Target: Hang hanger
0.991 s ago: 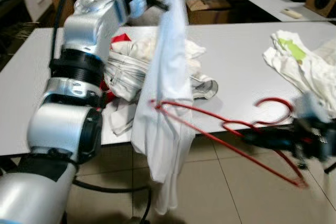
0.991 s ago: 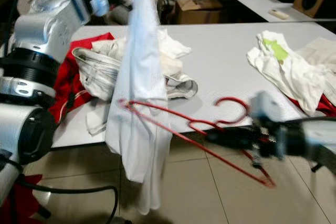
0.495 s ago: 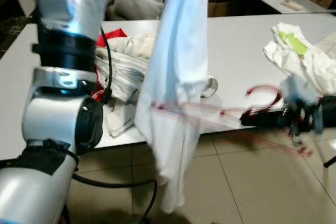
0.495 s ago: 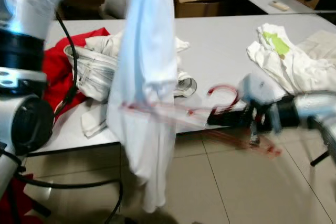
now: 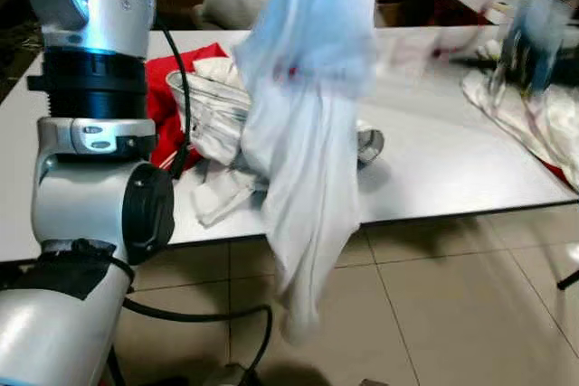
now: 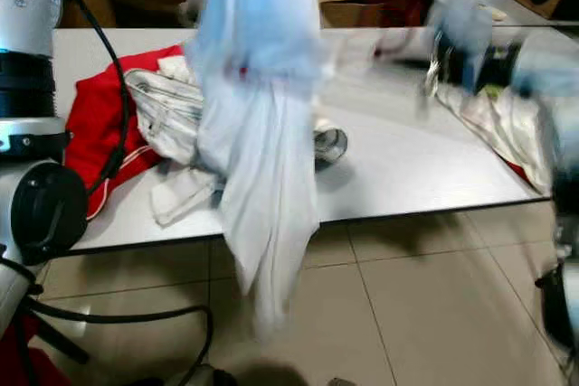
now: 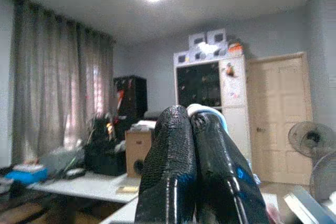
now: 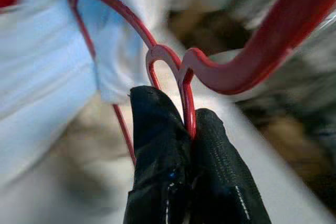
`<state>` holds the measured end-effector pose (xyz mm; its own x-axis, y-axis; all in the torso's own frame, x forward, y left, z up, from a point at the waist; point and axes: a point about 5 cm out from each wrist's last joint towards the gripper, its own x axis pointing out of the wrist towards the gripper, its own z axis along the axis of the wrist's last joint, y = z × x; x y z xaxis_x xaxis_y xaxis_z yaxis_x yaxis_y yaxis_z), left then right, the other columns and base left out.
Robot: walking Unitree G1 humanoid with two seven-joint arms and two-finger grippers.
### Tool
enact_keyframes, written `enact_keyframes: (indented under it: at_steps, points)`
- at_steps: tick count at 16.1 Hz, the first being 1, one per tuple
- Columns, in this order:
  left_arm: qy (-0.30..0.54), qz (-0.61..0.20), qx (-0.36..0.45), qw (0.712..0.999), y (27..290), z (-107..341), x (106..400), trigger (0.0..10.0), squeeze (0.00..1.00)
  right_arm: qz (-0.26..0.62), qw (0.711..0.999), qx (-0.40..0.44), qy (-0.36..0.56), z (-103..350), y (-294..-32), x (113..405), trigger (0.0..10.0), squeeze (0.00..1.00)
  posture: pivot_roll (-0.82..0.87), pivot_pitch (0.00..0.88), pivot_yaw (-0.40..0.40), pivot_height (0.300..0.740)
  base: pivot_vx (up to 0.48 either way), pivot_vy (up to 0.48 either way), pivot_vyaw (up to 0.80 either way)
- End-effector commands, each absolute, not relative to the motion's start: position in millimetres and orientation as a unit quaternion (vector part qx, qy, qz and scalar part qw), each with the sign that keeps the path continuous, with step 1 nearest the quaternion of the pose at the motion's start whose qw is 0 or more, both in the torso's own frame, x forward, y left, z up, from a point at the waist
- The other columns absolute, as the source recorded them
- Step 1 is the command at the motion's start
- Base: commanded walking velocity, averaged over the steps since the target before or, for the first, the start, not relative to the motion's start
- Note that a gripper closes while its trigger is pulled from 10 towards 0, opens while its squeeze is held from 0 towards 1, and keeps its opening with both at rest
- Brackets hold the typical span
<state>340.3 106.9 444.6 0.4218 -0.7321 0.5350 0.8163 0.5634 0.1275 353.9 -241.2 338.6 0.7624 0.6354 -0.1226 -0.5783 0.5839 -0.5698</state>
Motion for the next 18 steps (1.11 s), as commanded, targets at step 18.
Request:
enact_keyframes:
  at_steps: [18]
  points:
    - [0.051, -0.261, 0.223, 0.938, 123.7, 227.3, 408.8, 10.0, 0.11, 0.213, 0.935, -0.279, -0.057, 235.6, -272.3, 363.5, 10.0, 0.00, -0.20, 0.000, 0.037, 0.719, 0.000, 0.000, 0.00]
